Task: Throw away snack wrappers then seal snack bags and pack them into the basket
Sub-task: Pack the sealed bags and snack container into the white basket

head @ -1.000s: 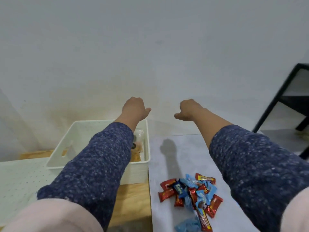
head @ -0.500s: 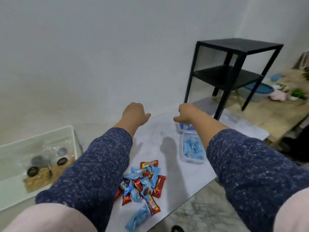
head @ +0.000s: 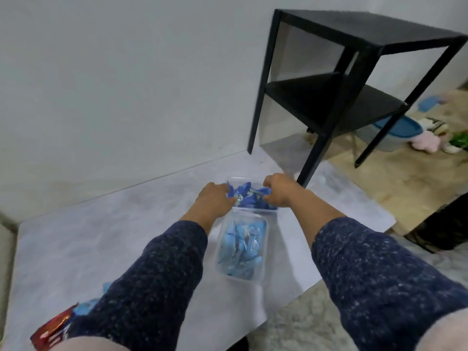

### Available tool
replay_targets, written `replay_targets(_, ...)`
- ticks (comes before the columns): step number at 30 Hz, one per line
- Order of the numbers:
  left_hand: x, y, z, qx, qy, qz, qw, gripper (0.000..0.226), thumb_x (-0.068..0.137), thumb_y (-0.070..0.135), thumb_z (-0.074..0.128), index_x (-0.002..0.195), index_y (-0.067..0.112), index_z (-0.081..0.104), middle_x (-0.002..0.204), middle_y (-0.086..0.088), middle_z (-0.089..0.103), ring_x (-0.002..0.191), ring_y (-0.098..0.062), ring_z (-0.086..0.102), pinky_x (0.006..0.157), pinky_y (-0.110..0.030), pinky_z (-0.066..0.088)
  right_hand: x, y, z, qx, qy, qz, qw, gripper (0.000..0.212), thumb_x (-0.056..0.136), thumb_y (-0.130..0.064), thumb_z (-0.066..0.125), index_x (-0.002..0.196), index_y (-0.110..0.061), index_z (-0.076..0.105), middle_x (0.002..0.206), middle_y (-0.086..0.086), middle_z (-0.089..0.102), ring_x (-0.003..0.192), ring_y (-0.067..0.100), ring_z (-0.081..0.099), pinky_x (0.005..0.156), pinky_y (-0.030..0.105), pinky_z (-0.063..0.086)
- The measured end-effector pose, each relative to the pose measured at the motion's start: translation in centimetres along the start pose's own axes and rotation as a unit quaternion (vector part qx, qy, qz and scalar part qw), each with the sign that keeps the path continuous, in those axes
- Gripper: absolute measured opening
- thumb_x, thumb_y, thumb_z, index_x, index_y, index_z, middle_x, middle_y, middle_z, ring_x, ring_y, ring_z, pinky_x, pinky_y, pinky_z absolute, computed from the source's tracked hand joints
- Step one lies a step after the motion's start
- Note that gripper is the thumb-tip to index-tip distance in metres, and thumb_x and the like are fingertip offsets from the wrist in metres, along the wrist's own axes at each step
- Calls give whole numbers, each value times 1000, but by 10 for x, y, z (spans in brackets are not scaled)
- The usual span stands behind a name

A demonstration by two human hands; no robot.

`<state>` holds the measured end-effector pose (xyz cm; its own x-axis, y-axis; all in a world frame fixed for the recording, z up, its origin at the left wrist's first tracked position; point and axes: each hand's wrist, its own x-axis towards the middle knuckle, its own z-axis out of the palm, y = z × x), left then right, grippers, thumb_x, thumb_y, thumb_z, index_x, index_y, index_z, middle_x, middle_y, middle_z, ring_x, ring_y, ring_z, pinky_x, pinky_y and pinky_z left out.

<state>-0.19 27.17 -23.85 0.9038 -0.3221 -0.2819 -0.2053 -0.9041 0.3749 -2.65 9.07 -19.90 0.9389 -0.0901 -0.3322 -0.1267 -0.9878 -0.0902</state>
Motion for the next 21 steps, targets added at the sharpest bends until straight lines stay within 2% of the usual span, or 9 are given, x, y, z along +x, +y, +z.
replay_targets(3,21,2,22,-26,-25,-7,999,43,96,37,42,130,12,50,129,-16,55,121,-33,44,98,-33,32,34,16,16,15,-23,-30,999,45,86,-25,59,129,-15,51,132,12,48,118,30,50,94,34,42)
replay_targets(6,40,-1,38,-70,-39,-36,996,39,94,40,47,123,16,56,125,-16,55,119,-32,48,97,-30,35,62,25,30,23,-43,-64,997,45,85,-25,62,129,-22,52,135,10,41,119,30,48,95,35,41)
replay_targets(8,52,-4,43,-98,-36,-39,994,42,90,42,52,127,21,54,122,-21,52,116,-32,49,96,-29,36,78,30,37,24,-57,-86,994,51,82,-27,67,130,-29,51,146,8,30,129,29,39,104,37,38)
replay_targets(11,72,-8,46,-102,-46,-21,994,55,86,44,59,137,31,43,124,-18,47,118,-31,46,96,-31,36,100,35,41,-1,-90,-101,991,60,79,-37,71,133,-42,45,156,6,15,140,30,24,114,42,26)
replay_targets(13,86,-8,45,-97,-57,-27,993,64,83,45,63,140,35,36,134,-17,37,126,-32,39,103,-35,35,113,37,43,1,-99,-96,990,63,77,-44,70,134,-48,41,154,6,20,137,32,29,111,45,29)
replay_targets(16,102,-6,48,-90,-47,-55,993,72,82,44,65,144,37,28,150,-18,14,136,-36,29,111,-39,30,131,38,47,13,-71,-80,994,66,73,-57,68,133,-52,38,134,8,39,121,31,43,98,42,40)
replay_targets(21,114,0,55,-155,3,-84,984,67,86,37,61,144,34,27,152,-18,8,133,-38,33,114,-37,26,147,39,57,79,-53,-20,995,75,72,-64,63,138,-51,29,131,11,37,116,32,47,92,38,44)
